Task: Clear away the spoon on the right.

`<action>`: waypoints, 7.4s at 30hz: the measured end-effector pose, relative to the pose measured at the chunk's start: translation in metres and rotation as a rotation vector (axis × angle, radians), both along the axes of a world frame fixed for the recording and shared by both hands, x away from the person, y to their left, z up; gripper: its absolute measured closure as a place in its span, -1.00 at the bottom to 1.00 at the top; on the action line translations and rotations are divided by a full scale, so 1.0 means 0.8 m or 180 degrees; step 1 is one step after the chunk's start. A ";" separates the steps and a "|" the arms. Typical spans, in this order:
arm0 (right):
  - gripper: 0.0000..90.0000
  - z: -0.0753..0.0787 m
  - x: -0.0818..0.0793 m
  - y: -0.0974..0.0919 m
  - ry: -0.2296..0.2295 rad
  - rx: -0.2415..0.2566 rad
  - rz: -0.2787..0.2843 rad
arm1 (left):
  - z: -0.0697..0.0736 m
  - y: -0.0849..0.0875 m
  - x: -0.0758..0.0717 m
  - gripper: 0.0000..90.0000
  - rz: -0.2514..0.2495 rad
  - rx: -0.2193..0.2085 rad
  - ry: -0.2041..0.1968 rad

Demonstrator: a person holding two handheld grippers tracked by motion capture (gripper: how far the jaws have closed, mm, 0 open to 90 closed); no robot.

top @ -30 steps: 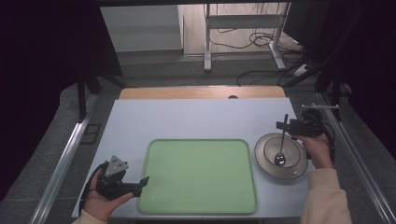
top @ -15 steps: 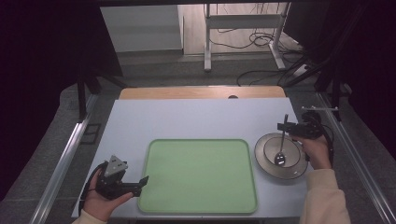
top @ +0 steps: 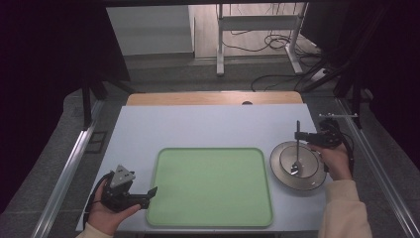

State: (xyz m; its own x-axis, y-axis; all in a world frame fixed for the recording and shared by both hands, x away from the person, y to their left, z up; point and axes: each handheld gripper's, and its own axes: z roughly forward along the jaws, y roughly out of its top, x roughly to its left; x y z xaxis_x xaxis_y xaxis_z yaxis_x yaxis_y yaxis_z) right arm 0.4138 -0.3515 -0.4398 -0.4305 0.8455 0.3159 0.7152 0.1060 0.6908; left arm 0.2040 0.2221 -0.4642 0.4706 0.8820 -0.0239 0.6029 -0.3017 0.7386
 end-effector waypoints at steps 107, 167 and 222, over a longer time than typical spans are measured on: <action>0.98 0.096 -0.078 0.044 -0.0595 0.0324 0.0545 | 0.001 0.003 0.000 -0.80 0.0019 -0.0007 -0.0008; 0.98 0.091 -0.158 0.149 -0.0490 0.0217 0.0889 | 0.002 0.002 -0.001 -0.80 0.0023 -0.0006 -0.0017; 0.91 -0.054 -0.103 0.223 0.0583 -0.0634 0.0595 | 0.000 0.003 -0.001 -0.80 0.0016 0.0020 -0.0003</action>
